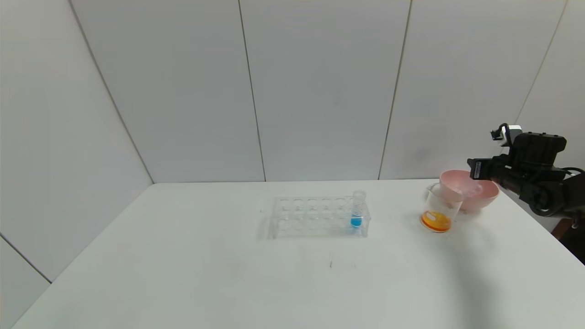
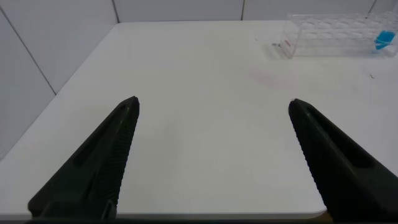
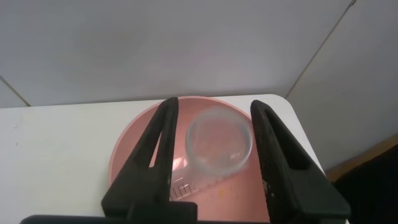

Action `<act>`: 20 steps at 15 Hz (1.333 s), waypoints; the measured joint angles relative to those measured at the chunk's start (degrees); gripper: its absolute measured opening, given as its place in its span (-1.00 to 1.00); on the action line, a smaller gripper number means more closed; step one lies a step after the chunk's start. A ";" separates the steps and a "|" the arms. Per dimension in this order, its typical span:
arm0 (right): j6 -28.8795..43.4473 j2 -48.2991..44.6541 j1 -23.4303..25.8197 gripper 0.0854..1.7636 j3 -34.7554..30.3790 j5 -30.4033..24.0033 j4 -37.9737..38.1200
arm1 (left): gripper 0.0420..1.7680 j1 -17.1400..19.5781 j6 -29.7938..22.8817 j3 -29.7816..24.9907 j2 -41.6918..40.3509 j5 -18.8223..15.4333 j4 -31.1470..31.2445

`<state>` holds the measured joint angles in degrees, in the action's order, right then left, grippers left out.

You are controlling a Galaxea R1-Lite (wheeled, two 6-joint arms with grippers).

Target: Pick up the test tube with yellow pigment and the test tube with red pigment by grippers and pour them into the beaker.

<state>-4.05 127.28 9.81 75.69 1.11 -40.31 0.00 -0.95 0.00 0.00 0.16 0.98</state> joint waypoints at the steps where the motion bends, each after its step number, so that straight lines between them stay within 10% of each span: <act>1: 0.46 0.00 -0.04 0.08 -0.06 -0.02 0.17 | 0.94 0.00 0.00 0.00 0.00 0.00 0.00; 12: 1.49 -6.56 -2.38 0.72 -3.36 -0.07 2.93 | 0.94 0.00 0.00 0.00 0.00 0.00 0.00; 20: 5.79 -24.69 -13.84 0.86 -23.13 1.60 1.97 | 0.94 0.00 0.00 0.00 0.00 0.00 0.00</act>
<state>1.74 102.60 -4.02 52.57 2.71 -38.34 0.00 -0.95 0.00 0.00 0.16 0.98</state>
